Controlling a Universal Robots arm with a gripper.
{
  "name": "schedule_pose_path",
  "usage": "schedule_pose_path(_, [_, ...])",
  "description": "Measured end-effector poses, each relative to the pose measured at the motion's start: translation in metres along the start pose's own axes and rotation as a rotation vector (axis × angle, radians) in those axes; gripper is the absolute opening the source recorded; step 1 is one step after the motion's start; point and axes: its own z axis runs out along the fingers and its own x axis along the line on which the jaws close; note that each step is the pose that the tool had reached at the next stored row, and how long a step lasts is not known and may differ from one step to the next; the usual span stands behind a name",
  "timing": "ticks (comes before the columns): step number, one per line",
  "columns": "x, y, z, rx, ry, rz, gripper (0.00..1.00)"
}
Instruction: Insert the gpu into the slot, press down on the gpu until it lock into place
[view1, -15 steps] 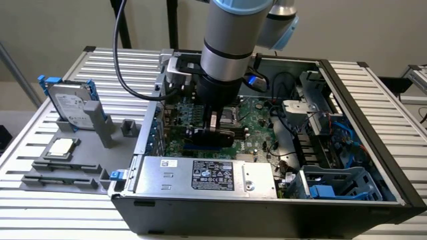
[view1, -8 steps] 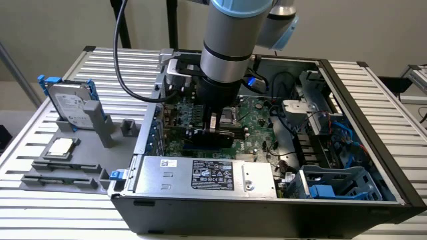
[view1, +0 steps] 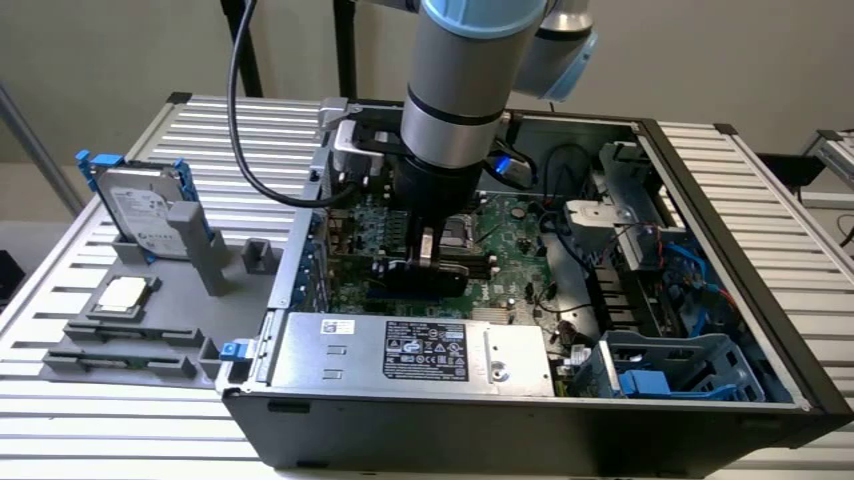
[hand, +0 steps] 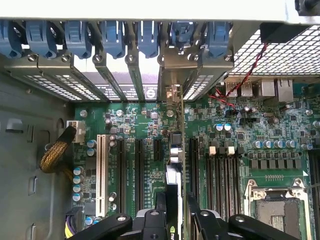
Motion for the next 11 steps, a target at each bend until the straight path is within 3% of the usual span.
schedule_pose_path(11, [0.0012, -0.0003, 0.0036, -0.0003, 0.0005, -0.003, 0.26])
